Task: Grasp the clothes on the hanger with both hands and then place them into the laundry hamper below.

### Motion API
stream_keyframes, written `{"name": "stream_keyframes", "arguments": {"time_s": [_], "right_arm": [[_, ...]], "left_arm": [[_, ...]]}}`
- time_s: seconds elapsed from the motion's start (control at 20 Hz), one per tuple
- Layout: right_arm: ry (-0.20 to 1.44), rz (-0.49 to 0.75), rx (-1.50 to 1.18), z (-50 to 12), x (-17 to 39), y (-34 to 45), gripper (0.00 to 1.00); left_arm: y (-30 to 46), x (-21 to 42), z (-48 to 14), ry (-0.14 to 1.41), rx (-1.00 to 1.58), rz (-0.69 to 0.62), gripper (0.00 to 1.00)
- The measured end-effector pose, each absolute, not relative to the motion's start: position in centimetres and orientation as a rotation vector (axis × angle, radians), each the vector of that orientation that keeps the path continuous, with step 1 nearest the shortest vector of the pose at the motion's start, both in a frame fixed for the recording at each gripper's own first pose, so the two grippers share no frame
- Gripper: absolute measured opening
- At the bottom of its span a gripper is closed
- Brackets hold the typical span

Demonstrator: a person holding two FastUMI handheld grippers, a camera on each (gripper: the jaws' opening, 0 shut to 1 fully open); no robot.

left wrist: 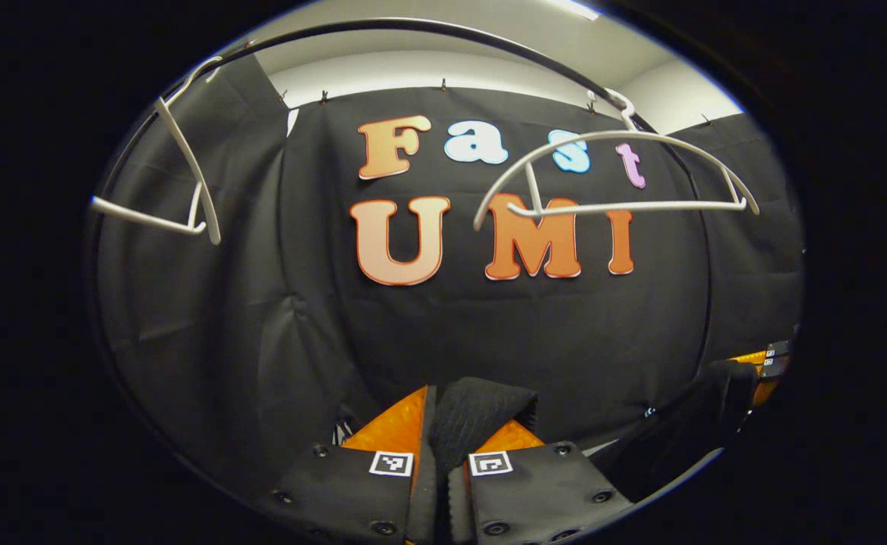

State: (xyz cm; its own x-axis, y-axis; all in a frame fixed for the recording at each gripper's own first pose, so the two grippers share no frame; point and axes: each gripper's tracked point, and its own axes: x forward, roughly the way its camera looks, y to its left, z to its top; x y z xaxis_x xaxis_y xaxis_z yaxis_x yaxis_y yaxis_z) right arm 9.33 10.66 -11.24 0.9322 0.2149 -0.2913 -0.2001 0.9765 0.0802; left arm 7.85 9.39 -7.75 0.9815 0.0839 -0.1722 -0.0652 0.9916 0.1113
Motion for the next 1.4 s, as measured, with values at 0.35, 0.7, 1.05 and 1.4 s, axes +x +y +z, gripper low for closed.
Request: {"name": "stream_keyframes", "arguments": {"time_s": [0.35, 0.7, 1.05, 1.4], "right_arm": [[0.454, 0.089, 0.108, -18.6, 7.3, 8.6, 0.02], [0.665, 0.058, 0.134, -27.9, 4.5, 9.2, 0.02], [0.852, 0.061, 0.145, -35.0, 1.7, 10.8, 0.04], [0.954, 0.012, 0.126, -38.7, -0.7, 11.3, 0.08]], "left_arm": [[7.7, 5.3, -16.8, 0.361, 0.076, 0.019, 0.13], [8.0, 3.9, -24.4, 0.546, 0.126, 0.011, 0.13], [9.0, 2.0, -32.1, 0.765, 0.131, 0.010, 0.14], [9.9, -0.4, -37.3, 0.922, 0.055, -0.006, 0.14]]}}
